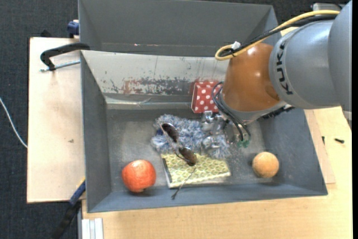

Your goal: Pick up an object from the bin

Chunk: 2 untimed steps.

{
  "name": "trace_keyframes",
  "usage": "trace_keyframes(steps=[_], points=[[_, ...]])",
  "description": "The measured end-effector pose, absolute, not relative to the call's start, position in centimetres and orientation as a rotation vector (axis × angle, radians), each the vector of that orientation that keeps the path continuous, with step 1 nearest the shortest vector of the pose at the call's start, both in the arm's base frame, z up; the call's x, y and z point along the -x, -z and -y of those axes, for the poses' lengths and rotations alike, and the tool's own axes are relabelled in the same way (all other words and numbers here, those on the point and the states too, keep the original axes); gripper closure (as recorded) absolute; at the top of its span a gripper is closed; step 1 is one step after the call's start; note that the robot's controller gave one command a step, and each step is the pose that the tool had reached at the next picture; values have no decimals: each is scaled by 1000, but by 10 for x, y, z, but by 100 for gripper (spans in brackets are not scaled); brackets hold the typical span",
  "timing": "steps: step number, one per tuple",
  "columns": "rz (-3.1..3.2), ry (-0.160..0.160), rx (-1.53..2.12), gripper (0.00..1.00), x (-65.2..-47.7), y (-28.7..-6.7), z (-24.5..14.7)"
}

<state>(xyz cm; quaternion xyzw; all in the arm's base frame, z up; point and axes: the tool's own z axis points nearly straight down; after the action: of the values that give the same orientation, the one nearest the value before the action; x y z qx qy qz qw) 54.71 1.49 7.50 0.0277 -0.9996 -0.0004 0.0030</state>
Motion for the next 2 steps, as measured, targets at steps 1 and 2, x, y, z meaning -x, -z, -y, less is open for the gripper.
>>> trace_keyframes(steps=[1, 2], points=[[3146, 1, -12, 100, -554, -180, 2], [3146, 1, -12, 100, -554, -180, 2]])
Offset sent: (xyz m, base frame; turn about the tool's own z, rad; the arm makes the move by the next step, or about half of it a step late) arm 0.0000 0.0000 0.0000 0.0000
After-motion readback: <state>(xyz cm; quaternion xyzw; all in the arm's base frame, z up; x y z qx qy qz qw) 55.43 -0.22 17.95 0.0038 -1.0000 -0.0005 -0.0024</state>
